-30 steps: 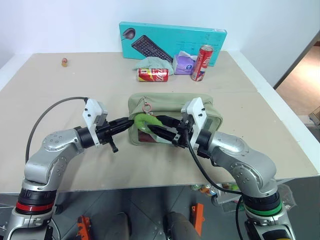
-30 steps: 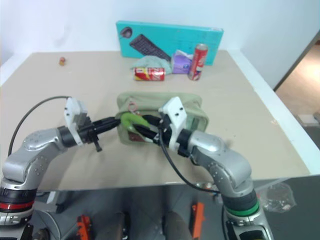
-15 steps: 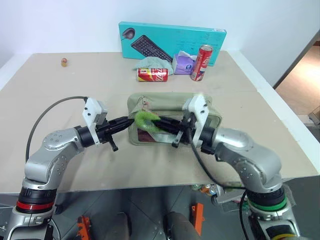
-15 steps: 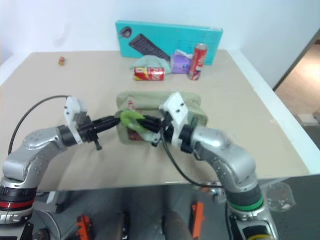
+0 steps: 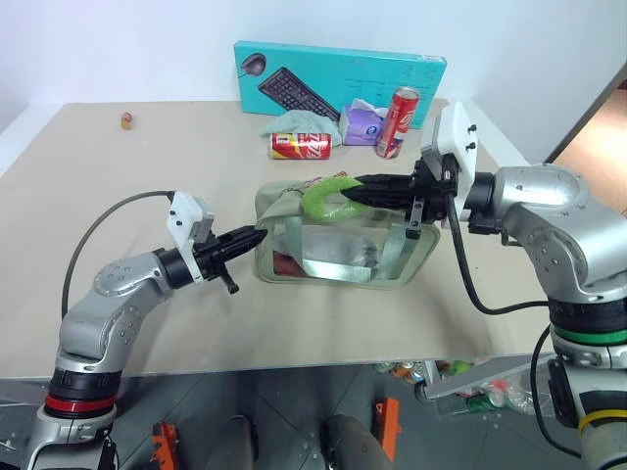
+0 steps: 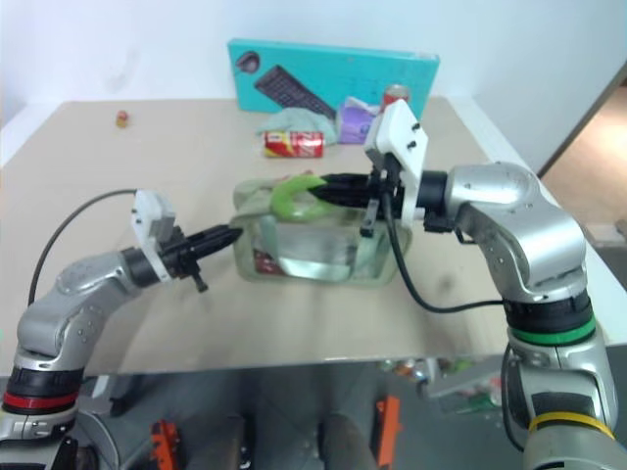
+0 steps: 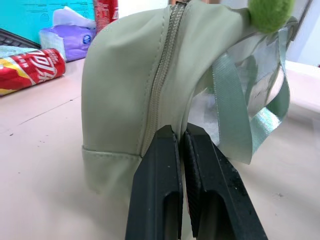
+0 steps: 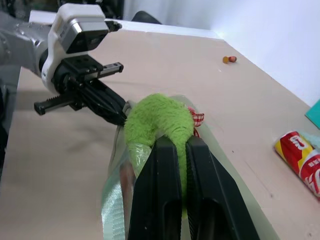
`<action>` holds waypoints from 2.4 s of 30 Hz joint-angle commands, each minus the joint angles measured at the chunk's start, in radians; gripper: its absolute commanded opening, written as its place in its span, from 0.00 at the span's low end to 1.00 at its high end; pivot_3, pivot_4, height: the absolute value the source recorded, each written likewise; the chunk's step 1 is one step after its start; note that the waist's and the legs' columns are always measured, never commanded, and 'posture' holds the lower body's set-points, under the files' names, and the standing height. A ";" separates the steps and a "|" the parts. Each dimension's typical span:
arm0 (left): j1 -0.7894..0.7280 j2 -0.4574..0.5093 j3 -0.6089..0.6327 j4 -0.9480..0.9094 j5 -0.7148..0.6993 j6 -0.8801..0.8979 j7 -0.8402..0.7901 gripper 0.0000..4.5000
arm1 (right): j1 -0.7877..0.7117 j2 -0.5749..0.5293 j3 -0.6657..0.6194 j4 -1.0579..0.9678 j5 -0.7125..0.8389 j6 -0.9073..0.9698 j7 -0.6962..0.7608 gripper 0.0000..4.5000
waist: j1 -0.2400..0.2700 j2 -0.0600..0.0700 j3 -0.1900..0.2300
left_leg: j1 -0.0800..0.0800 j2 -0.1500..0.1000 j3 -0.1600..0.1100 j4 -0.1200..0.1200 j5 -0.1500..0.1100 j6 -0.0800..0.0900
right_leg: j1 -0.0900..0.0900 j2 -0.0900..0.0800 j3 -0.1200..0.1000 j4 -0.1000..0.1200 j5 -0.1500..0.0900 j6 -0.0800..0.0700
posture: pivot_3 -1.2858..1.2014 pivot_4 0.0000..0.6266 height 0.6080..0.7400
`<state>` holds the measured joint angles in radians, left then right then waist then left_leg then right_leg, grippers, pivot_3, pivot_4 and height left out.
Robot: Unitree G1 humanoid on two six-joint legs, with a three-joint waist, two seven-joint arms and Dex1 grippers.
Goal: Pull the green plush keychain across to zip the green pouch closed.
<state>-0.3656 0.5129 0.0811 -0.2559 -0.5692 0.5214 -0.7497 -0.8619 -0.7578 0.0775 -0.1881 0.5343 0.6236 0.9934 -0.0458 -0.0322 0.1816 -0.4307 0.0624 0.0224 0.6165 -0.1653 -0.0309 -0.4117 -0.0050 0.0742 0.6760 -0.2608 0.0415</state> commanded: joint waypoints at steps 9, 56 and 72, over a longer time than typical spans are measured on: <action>-0.007 -0.014 0.020 -0.040 0.014 -0.010 0.065 0.00 | -0.133 -0.016 -0.030 0.143 -0.106 -0.135 0.094 0.00 | 0.000 0.000 0.000 | -0.001 0.000 0.000 0.000 0.000 0.000 | -0.001 0.000 0.000 0.000 0.000 0.000 | 0.52 0.24 1.00; -0.018 -0.075 0.051 -0.008 0.103 -0.096 0.263 0.00 | 0.082 -0.137 -0.288 0.344 -0.227 -0.263 -0.184 0.00 | 0.001 0.000 0.000 | -0.005 -0.001 0.001 0.000 0.000 0.000 | -0.005 0.000 0.001 0.000 0.001 0.001 | 0.52 0.24 1.00; -0.027 -0.083 0.039 0.003 0.127 -0.101 0.273 0.00 | 0.397 0.092 -0.275 0.227 -0.233 -0.163 -0.461 0.00 | -0.002 0.001 0.000 | -0.004 -0.001 0.003 0.002 0.000 -0.001 | -0.004 0.000 0.004 0.001 0.003 0.003 | 0.52 0.24 1.00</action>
<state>-0.3834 0.4255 0.0800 -0.2435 -0.4425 0.4368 -0.4888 -0.4721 -0.6743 -0.1813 0.0855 0.3067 0.4509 0.5681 -0.0479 -0.0315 0.1817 -0.4341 0.0617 0.0251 0.6183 -0.1653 -0.0318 -0.4157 -0.0043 0.0779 0.6768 -0.2575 0.0440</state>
